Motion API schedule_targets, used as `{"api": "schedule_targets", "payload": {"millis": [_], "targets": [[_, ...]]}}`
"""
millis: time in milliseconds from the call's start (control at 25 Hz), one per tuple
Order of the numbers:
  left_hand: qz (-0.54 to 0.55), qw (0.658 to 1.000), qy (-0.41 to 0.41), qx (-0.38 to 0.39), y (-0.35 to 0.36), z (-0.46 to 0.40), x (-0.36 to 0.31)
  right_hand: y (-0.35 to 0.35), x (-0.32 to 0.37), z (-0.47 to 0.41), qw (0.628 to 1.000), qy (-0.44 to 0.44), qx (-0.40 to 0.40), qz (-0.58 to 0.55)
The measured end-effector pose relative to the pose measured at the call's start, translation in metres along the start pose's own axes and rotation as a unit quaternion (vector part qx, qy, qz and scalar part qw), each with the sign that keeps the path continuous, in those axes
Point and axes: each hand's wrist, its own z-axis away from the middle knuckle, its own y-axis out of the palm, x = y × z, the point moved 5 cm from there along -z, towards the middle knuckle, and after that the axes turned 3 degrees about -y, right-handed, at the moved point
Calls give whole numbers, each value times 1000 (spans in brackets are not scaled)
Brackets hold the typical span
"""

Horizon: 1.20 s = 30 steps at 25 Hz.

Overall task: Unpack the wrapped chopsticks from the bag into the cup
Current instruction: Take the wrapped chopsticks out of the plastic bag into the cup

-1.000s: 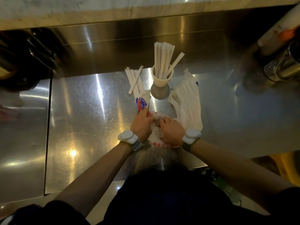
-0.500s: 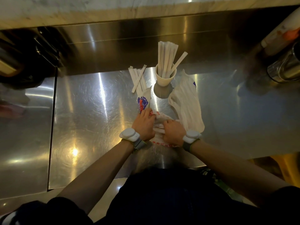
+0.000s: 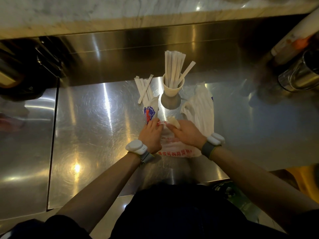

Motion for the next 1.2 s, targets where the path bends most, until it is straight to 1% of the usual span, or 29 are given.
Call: {"api": "schedule_targets", "payload": {"millis": [80,160,280,400,520,640,760,840,920,1000,1080,1200], "targets": [[-4,1000,-1,7,1,-2,-2,-21,16,-8,997,6,-32,-71],[0,1000,-6,13,1,-4,-3,-45,31,-21,985,23,-77,-153],[4,1000,-5,10,-1,-5,-5,-85,53,-52,945,11,-157,-287],[5,1000,-9,14,-1,-3,-6,-121,68,-93,913,-39,-210,-348],[24,999,-33,3,-3,-7,-4,-133,68,-134,912,-52,-221,-341],[35,998,-39,-26,-6,-14,0,-120,49,-158,930,-13,-218,-294],[29,998,-43,-36,-4,-17,2,-100,28,-166,949,18,-178,-261],[26,998,-45,-40,-2,-18,3,-96,25,-167,942,9,-160,-294],[26,998,-42,-36,0,-20,5,-107,30,-166,932,-11,-187,-312],[25,999,-40,-27,0,-22,6,-120,37,-166,928,-42,-227,-294],[27,999,-38,-16,-1,-22,6,-125,41,-167,934,-53,-236,-264],[23,999,-30,-10,-2,-22,5,-121,39,-167,948,-37,-227,-218]]}}
